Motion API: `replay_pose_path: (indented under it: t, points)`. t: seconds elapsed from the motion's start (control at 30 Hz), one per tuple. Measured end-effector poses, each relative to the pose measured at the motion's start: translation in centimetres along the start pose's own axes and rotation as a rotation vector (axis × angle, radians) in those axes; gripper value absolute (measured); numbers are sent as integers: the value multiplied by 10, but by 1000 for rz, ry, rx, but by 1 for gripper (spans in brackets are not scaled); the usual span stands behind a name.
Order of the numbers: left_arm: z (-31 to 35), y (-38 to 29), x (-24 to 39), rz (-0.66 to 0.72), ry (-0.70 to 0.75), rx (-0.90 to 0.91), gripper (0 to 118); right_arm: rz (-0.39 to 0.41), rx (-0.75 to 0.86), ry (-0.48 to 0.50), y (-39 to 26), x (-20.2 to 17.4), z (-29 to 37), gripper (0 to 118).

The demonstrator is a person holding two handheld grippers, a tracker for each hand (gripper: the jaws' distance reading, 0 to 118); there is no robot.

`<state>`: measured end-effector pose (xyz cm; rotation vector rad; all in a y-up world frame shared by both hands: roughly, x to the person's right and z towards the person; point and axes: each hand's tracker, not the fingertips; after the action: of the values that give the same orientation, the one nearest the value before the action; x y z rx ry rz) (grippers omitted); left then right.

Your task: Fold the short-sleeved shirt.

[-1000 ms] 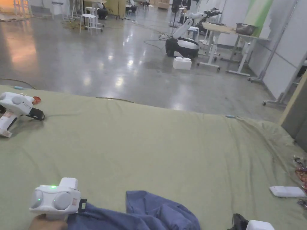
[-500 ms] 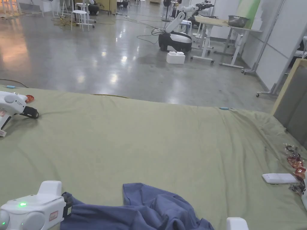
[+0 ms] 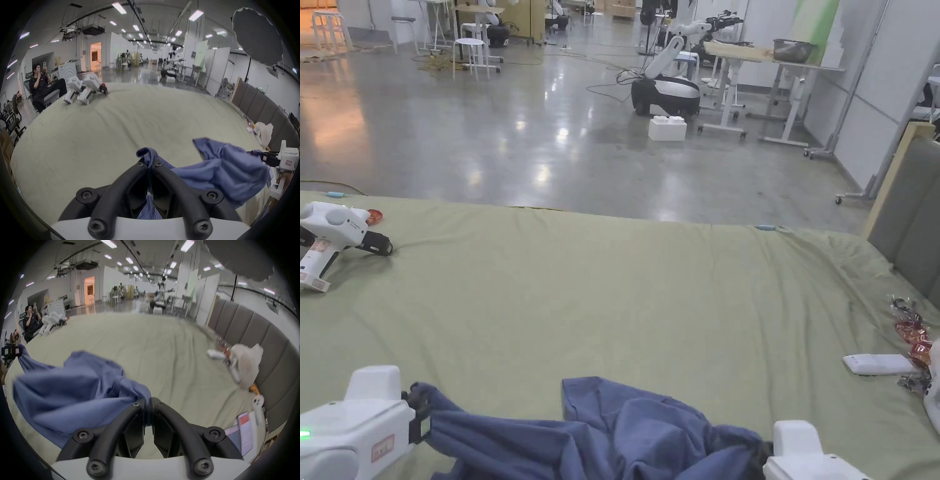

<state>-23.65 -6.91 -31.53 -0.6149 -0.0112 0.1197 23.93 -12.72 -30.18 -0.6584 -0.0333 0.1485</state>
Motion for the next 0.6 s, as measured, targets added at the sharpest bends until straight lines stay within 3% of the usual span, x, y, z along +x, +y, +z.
replay_pose_path:
  t: [0.17, 0.37, 0.6]
  points:
    - [31, 54, -17, 1, -2, 119, 1, 6, 145, -62, 49, 22, 41, 5]
    - [67, 115, -47, -10, 58, 259, 1, -64, 272, -122, 105, 55, 77, 5]
    - [76, 176, -88, 44, 108, 319, 1, -103, 354, -123, 172, 82, 89, 5]
